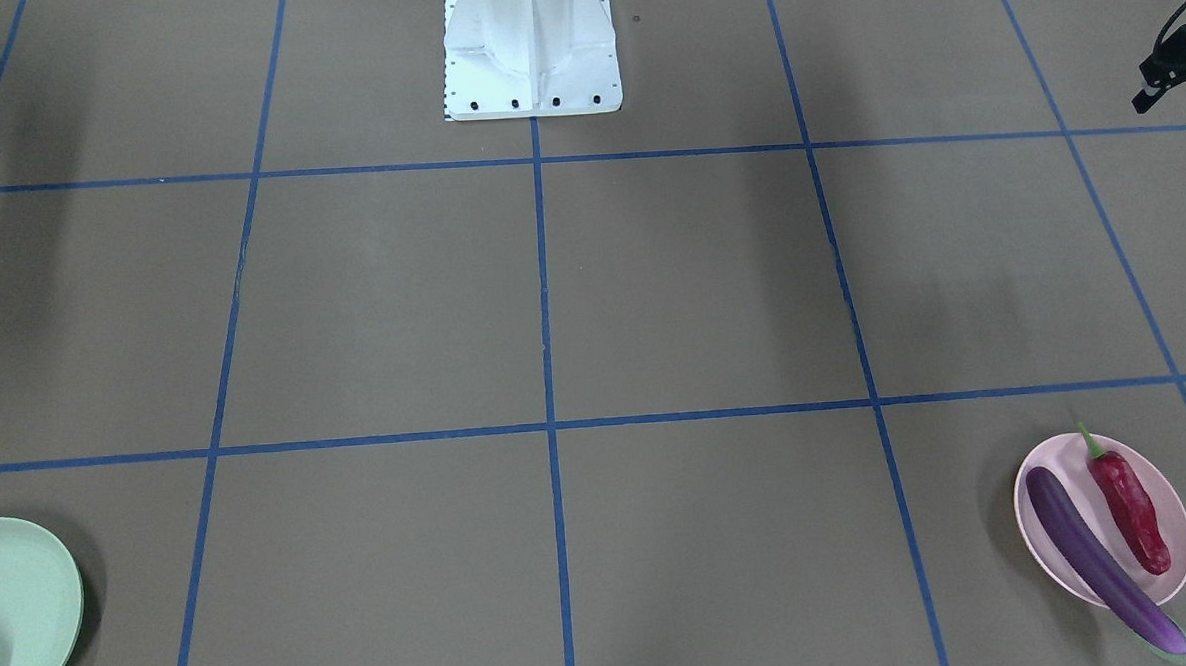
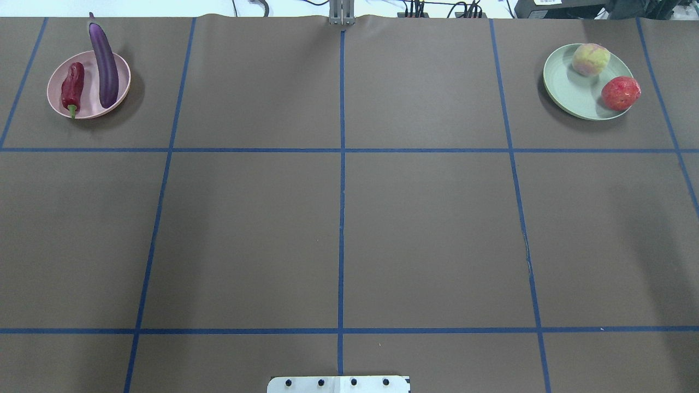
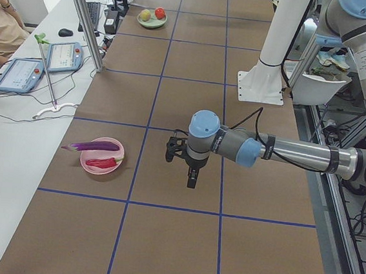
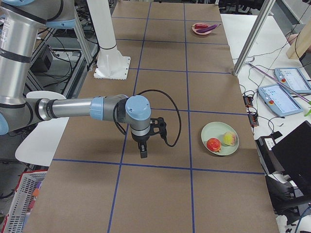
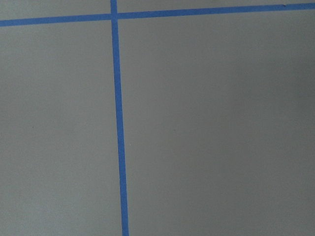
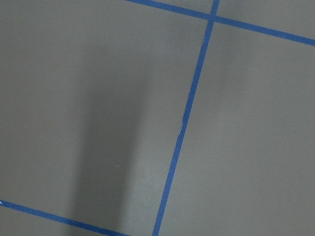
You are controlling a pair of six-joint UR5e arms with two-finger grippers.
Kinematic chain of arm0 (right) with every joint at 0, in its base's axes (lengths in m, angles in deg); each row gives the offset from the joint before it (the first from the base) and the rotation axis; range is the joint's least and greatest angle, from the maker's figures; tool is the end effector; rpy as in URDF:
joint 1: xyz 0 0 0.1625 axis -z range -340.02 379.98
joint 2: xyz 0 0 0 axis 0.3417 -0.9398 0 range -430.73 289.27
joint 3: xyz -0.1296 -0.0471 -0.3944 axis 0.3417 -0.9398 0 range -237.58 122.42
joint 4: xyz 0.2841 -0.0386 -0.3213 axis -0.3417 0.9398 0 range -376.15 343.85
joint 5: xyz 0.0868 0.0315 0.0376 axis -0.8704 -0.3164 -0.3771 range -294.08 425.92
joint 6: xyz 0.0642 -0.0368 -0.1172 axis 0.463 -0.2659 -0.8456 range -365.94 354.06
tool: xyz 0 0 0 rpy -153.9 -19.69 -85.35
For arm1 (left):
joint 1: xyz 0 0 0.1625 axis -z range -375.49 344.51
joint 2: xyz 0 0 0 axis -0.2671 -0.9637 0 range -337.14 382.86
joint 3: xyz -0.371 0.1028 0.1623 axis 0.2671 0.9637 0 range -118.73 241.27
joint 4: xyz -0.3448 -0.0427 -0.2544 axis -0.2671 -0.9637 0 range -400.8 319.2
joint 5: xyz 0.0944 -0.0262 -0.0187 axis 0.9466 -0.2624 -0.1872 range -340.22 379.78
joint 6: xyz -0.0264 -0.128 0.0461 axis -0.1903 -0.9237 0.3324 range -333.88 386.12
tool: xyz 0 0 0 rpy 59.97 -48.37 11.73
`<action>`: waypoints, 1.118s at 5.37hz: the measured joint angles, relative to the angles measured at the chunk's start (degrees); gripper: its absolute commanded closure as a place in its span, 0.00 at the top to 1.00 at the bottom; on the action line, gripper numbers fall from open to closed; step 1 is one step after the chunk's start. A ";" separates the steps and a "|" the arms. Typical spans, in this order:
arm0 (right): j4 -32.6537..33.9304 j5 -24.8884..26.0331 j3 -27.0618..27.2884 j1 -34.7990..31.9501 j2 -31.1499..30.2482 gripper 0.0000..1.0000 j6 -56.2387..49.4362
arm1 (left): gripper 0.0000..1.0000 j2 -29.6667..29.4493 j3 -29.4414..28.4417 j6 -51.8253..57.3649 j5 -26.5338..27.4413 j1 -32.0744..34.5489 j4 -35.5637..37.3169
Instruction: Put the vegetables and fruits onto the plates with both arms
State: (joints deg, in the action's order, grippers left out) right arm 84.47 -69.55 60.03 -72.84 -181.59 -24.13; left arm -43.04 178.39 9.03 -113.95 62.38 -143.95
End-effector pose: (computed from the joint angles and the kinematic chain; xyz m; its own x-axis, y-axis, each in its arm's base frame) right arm 0.0518 -0.3487 0.6085 0.6786 -0.2326 0.6967 0.1712 0.9725 0.1579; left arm 0.0394 -0.3617 0.5907 0.6959 0.0489 -0.7165 0.0030 0.9975 0.0710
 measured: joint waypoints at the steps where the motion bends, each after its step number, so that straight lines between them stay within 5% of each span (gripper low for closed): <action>1: -0.02 -0.04 1.00 0.00 -1.23 1.00 -0.03 | 1.00 1.38 1.71 -1.13 -0.03 0.00 -0.03; 6: -0.07 -0.12 2.97 0.25 -4.22 1.00 -0.21 | 1.00 3.98 4.58 -1.83 0.04 -0.07 -0.04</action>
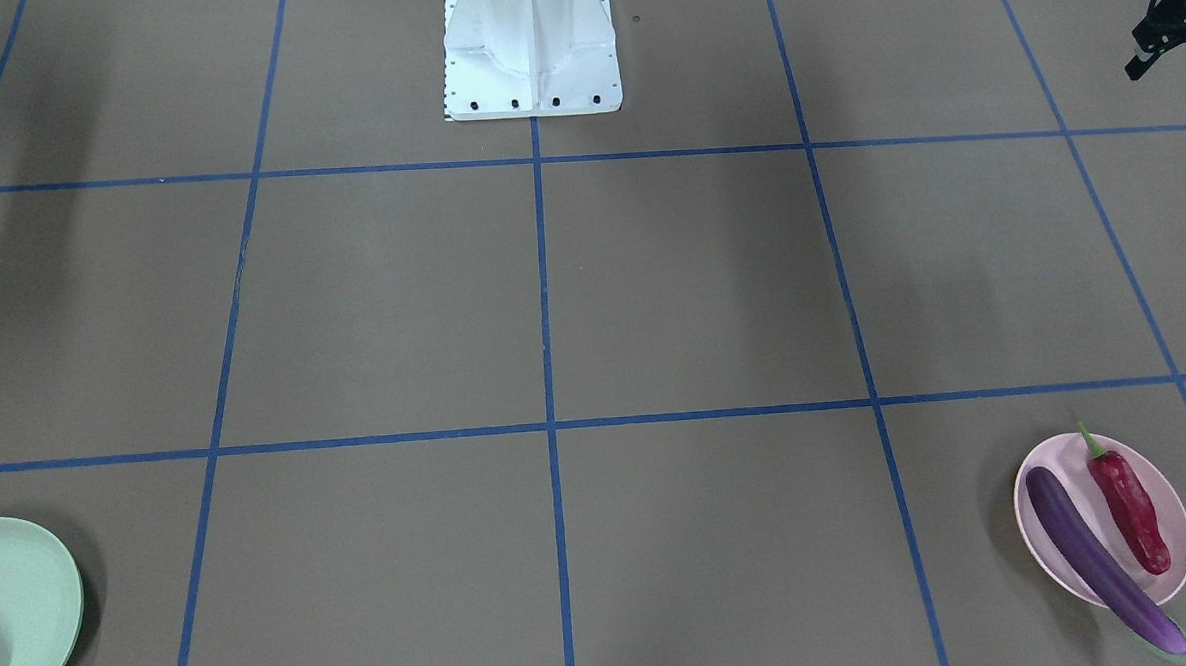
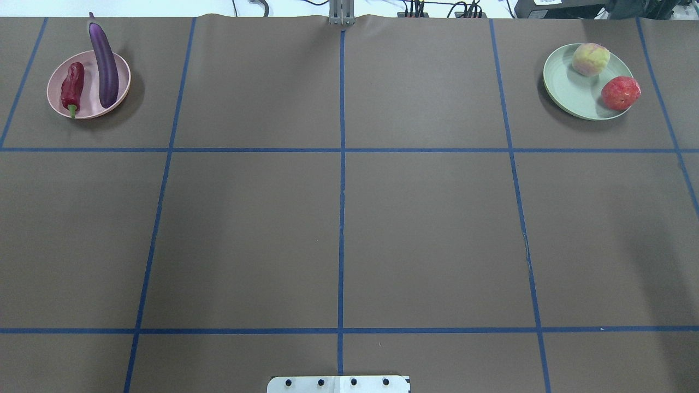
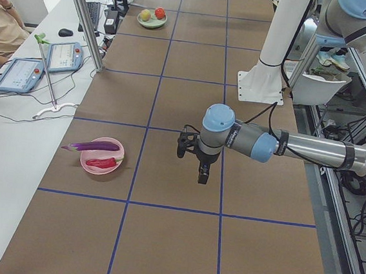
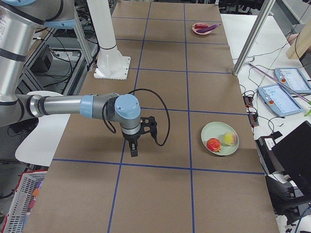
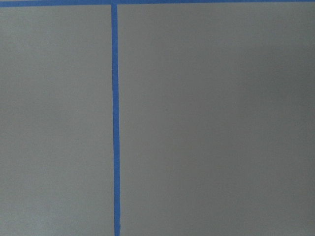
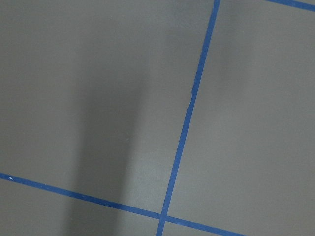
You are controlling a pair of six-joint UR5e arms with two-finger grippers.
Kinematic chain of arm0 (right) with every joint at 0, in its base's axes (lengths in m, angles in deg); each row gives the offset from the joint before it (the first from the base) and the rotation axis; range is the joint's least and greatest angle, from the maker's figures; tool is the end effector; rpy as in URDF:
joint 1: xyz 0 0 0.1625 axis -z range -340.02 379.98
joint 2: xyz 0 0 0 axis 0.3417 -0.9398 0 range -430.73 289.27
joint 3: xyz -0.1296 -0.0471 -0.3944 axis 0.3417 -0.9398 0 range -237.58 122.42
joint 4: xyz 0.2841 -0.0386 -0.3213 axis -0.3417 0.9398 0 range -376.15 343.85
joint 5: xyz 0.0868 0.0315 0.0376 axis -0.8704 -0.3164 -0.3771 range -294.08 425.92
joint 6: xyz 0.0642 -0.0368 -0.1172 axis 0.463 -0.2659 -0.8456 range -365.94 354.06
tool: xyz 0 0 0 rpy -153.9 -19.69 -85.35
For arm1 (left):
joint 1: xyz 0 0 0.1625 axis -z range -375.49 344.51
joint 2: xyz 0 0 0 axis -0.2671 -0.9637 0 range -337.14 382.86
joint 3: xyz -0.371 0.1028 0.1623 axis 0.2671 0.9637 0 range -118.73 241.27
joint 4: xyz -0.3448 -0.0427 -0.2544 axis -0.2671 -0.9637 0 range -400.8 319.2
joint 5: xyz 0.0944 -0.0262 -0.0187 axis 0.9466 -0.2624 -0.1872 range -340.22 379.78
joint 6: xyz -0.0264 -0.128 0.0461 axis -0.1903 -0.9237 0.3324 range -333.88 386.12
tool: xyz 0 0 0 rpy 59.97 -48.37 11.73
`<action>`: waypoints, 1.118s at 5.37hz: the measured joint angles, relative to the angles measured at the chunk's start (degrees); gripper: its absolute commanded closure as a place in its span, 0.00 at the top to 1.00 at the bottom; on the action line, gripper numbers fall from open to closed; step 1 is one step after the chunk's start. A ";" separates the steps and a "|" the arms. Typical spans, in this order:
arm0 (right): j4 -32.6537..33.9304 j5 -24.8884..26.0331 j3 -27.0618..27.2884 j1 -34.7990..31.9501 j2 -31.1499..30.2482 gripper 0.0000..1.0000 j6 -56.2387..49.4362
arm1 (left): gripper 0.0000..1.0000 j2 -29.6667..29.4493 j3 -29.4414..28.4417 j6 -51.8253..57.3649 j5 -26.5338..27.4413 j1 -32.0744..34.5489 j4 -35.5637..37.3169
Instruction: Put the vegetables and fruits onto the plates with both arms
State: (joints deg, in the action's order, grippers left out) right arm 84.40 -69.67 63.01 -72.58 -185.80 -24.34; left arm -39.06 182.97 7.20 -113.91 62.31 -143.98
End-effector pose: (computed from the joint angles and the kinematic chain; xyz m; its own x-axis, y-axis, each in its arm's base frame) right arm 0.0487 -0.3195 0.6069 0.6748 -0.2250 0.7028 0.1775 0.9739 0.1414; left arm 0.0344 -0.3367 0.5723 0.6942 0.0256 -0.7193 0.0243 0.9980 0.0589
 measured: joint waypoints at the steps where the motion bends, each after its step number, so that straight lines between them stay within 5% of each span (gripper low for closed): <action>1: 0.02 0.02 -0.12 0.52 0.64 1.00 0.20 | 1.00 -0.71 -0.30 -0.04 0.16 -0.13 0.30; 6: 0.17 0.33 -12.60 2.60 15.01 1.00 0.65 | 1.00 -14.36 -4.46 0.05 0.36 -0.44 10.79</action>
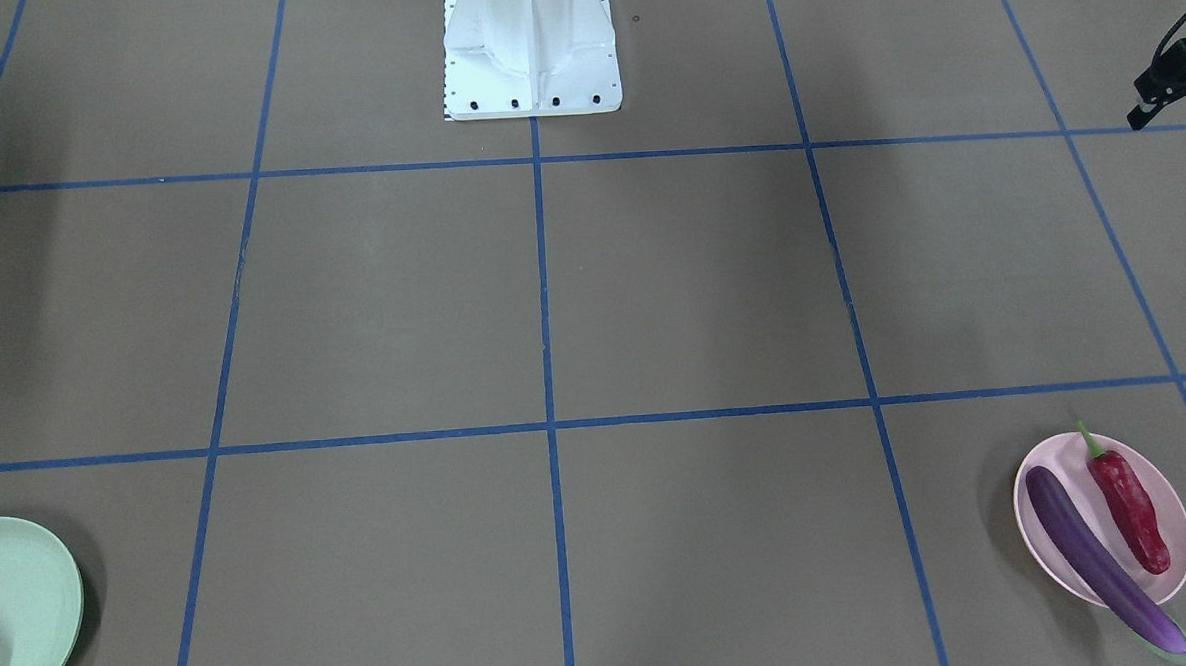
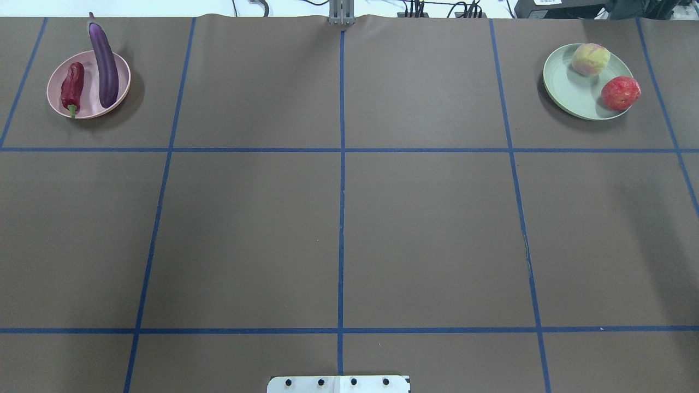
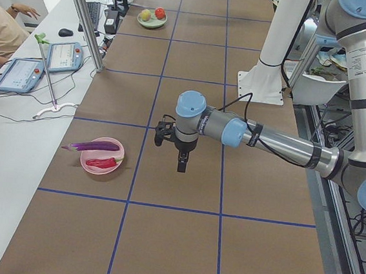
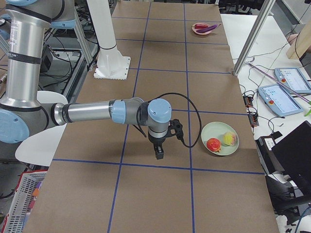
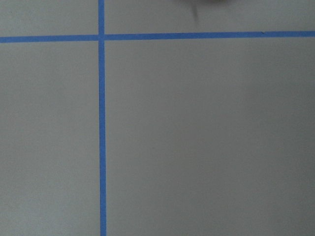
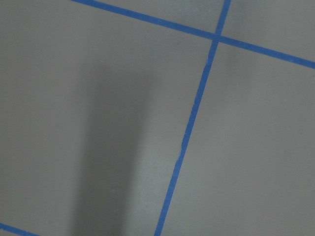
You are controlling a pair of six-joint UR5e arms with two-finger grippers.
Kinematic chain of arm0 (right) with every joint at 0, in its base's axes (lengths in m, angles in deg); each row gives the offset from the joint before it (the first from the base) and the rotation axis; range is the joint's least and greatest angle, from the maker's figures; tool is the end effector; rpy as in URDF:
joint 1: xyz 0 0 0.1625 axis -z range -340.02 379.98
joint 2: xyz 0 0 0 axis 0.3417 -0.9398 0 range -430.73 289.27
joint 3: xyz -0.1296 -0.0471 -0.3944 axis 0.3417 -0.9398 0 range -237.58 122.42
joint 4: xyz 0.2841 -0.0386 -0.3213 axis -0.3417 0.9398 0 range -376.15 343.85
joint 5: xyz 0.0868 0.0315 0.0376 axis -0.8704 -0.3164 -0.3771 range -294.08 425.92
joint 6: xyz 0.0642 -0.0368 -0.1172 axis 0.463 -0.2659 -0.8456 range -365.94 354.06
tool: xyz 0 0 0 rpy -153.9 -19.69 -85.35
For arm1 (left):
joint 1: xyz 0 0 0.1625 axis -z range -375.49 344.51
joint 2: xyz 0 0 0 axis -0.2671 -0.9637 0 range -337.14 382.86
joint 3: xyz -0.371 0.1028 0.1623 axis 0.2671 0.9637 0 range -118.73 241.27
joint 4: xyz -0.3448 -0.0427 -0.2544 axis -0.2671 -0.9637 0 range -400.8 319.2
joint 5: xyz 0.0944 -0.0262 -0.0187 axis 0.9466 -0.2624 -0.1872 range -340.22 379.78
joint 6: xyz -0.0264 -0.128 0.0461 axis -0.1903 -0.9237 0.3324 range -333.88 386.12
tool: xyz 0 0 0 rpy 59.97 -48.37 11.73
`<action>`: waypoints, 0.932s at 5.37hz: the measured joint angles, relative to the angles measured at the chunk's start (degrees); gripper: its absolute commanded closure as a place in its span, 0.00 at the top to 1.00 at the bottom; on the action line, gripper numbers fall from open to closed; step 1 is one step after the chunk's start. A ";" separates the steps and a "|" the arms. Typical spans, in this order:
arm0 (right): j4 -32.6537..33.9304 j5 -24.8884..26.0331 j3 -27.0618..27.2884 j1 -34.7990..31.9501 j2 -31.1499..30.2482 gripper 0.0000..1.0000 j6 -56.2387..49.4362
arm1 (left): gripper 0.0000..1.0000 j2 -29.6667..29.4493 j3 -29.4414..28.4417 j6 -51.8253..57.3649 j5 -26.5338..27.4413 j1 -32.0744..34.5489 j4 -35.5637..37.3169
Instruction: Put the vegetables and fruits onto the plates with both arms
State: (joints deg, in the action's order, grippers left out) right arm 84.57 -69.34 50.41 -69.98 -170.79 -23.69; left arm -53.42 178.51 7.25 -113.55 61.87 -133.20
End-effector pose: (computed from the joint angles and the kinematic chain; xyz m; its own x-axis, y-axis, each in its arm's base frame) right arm 0.0346 -0.4274 0.6197 0.6703 -0.2720 0.6905 0.2152 0.9617 0.1699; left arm 0.0552 -0.4207 0.5422 0.7007 0.0208 -0.7132 0.0173 0.9988 0.0461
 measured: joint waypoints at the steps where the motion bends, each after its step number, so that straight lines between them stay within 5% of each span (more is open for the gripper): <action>1: 0.00 0.04 -1.09 0.16 1.14 1.00 0.00 | 1.00 -1.80 -1.16 0.07 0.03 -0.02 0.67; 5: -0.08 -0.13 -1.46 0.22 1.54 1.00 0.00 | 1.00 -2.37 -1.87 0.21 0.13 0.10 0.88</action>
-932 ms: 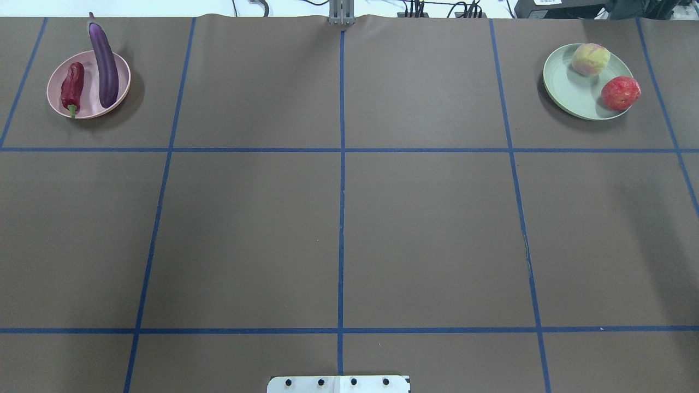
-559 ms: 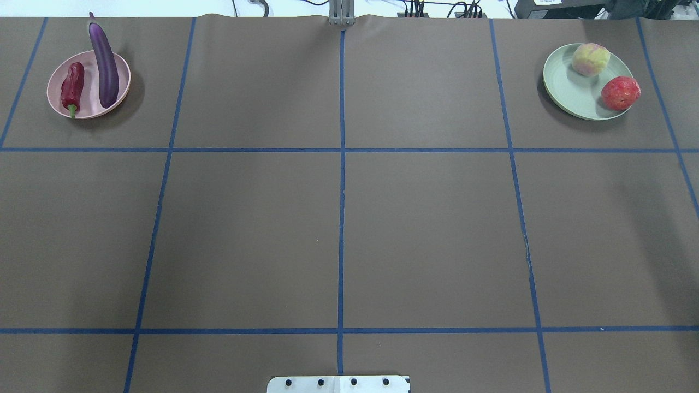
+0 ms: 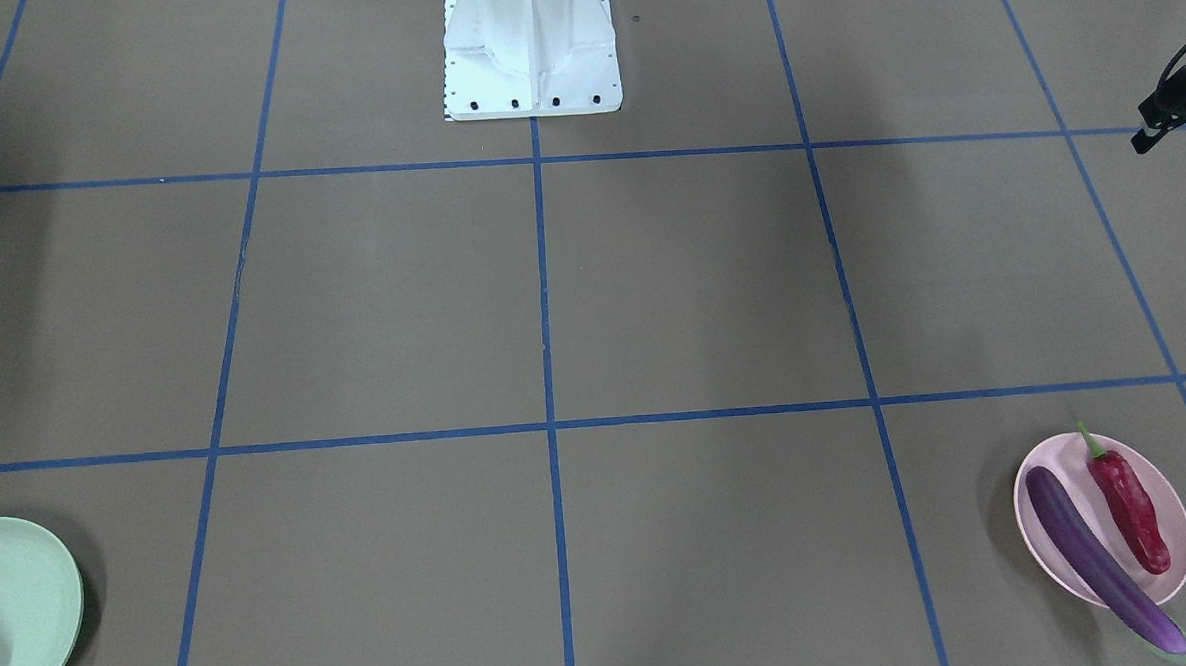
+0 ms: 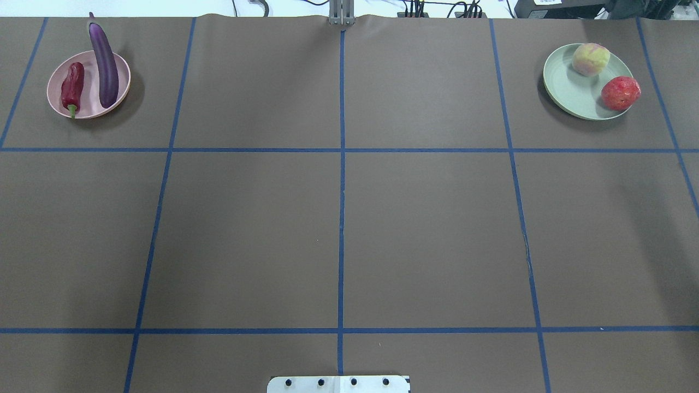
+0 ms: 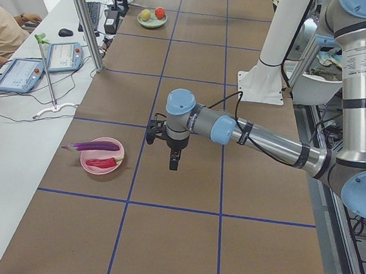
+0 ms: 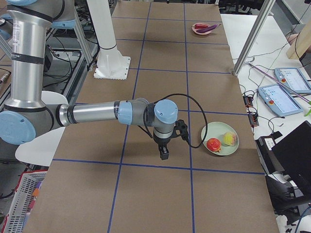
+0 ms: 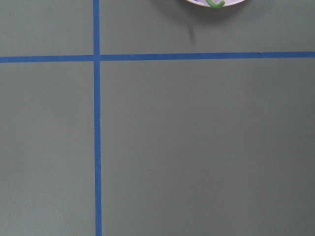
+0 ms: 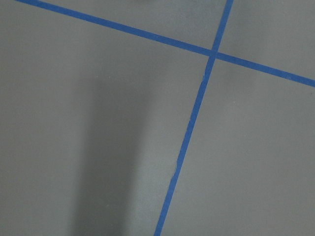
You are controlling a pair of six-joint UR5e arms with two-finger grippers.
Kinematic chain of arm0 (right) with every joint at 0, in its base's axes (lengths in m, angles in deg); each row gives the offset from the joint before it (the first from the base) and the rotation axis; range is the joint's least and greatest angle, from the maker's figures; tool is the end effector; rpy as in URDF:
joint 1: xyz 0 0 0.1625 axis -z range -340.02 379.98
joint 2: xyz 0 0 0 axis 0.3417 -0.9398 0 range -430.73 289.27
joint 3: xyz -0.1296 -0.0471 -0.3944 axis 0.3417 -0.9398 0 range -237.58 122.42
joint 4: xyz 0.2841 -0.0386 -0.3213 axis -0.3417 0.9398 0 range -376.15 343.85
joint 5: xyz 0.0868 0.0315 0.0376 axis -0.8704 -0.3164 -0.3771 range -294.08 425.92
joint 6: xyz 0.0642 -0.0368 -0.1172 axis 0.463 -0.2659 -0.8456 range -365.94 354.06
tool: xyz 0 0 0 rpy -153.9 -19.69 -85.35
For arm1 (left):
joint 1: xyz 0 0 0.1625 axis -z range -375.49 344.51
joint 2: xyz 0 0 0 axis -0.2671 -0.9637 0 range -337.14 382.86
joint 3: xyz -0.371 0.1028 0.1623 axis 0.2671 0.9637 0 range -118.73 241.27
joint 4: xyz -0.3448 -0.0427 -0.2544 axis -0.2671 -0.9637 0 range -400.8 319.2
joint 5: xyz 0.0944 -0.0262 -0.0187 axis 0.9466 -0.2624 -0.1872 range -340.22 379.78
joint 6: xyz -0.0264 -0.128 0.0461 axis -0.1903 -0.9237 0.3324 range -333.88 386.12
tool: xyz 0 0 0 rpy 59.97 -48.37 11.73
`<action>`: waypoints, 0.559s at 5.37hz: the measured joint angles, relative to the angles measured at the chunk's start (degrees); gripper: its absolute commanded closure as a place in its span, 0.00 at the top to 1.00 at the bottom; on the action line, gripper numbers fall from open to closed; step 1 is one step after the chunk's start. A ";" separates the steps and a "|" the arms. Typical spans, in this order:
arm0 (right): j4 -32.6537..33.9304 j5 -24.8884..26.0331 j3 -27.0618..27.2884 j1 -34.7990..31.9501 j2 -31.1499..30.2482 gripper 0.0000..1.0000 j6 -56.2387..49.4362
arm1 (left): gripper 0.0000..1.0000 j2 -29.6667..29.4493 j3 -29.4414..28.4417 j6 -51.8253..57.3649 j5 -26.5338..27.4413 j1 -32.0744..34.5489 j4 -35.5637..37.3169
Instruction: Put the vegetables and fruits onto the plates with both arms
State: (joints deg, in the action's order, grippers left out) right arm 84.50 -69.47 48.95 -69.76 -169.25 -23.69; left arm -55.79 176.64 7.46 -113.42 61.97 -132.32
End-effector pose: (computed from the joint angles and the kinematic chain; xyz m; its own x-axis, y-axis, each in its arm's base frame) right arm 0.0327 -0.4389 0.6205 0.6677 -0.2763 0.6913 0.2184 0.9604 0.1729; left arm 0.0576 -0.4361 0.5435 0.7033 0.0185 -0.7106 0.0169 0.9989 0.0427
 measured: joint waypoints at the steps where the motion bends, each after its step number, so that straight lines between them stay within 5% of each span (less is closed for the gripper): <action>1: -0.13 -0.13 0.10 0.00 0.00 1.00 0.03 | 1.00 0.13 -0.20 0.29 -0.20 0.07 -0.13; 3: -0.16 -0.32 0.82 0.00 -0.11 1.00 0.14 | 1.00 0.10 0.63 0.12 -0.59 0.07 -0.13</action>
State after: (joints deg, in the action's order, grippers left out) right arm 84.34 -69.79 49.77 -69.76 -169.36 -23.55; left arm -55.69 177.26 7.58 -114.00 62.05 -132.45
